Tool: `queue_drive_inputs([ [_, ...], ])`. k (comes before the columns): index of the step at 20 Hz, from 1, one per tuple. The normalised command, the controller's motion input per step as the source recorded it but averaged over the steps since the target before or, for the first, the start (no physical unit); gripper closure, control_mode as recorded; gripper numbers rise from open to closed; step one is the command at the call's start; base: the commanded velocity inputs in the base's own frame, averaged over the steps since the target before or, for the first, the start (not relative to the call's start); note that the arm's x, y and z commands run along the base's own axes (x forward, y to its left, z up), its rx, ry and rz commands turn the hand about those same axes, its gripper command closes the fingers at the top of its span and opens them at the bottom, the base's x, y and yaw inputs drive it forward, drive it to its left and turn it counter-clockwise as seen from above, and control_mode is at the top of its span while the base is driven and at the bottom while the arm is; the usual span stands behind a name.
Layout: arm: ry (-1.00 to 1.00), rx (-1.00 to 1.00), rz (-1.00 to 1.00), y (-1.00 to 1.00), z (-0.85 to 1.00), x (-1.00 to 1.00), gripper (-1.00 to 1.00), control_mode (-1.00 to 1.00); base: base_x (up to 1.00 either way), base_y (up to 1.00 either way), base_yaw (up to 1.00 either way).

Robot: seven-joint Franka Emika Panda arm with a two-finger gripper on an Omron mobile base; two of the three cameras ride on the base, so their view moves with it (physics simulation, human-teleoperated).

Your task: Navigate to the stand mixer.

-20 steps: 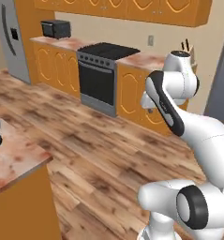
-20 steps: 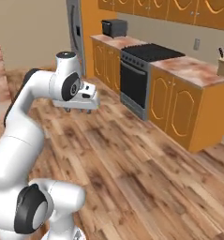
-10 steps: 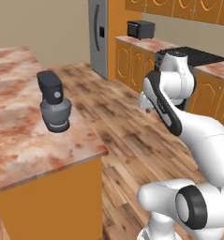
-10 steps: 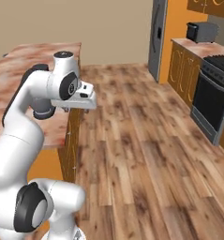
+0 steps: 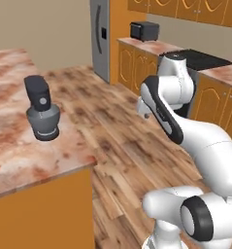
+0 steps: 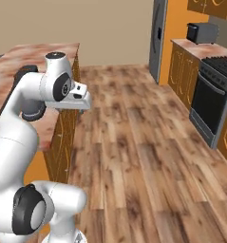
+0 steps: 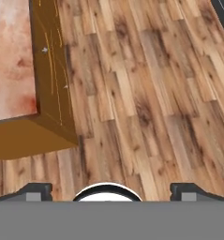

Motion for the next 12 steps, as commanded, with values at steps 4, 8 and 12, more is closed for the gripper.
queue_drive_inputs([
  [4,0.00,0.00,0.00,0.00,0.00,0.00,-1.00,1.00,0.53,-1.00,0.20],
  [8,0.00,0.00,0.00,0.00,0.00,0.00,-1.00,1.00,0.77,-1.00,0.29],
  [12,0.00,0.00,0.00,0.00,0.00,0.00,-1.00,1.00,0.82,-1.00,0.36],
])
